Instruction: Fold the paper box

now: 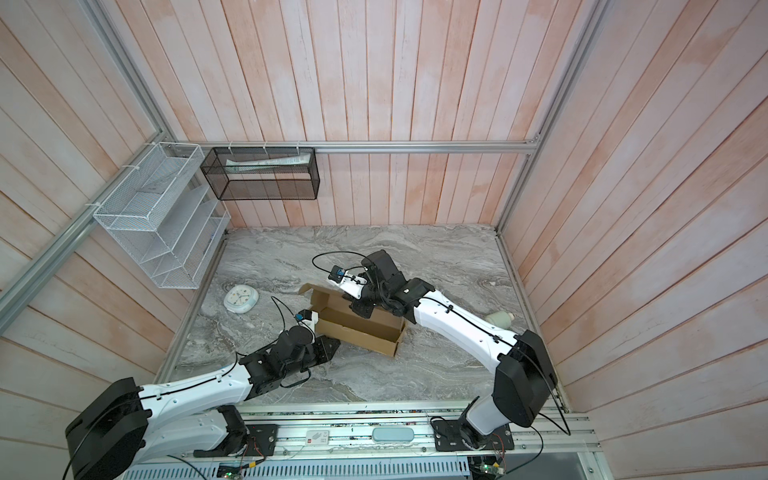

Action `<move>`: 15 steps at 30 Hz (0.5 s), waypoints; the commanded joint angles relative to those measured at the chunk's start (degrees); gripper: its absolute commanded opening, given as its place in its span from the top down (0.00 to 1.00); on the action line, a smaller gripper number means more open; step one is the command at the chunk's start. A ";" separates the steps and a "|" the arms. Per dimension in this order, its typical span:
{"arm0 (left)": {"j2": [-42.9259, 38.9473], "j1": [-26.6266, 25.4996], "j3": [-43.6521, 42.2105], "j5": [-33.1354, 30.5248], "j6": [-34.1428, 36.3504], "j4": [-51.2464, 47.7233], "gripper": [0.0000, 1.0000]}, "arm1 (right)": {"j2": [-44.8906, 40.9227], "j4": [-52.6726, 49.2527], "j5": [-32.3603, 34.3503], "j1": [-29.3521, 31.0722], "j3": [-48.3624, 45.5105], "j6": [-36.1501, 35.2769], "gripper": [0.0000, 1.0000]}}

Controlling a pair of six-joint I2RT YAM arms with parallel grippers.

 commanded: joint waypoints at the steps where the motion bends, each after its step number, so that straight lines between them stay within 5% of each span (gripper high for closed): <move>1: 1.45 -0.31 -1.24 -1.88 -1.03 5.91 0.81 | -1.48 -0.62 -1.50 1.28 -0.94 1.79 0.98; 8: 3.87 -0.53 -2.41 -3.91 -1.17 9.96 0.83 | -1.23 -0.94 -2.11 1.99 -2.73 3.44 0.90; 15: 7.21 -0.67 -3.65 -4.09 -1.35 14.19 0.84 | -1.57 -1.25 -3.45 2.10 -4.89 6.29 0.70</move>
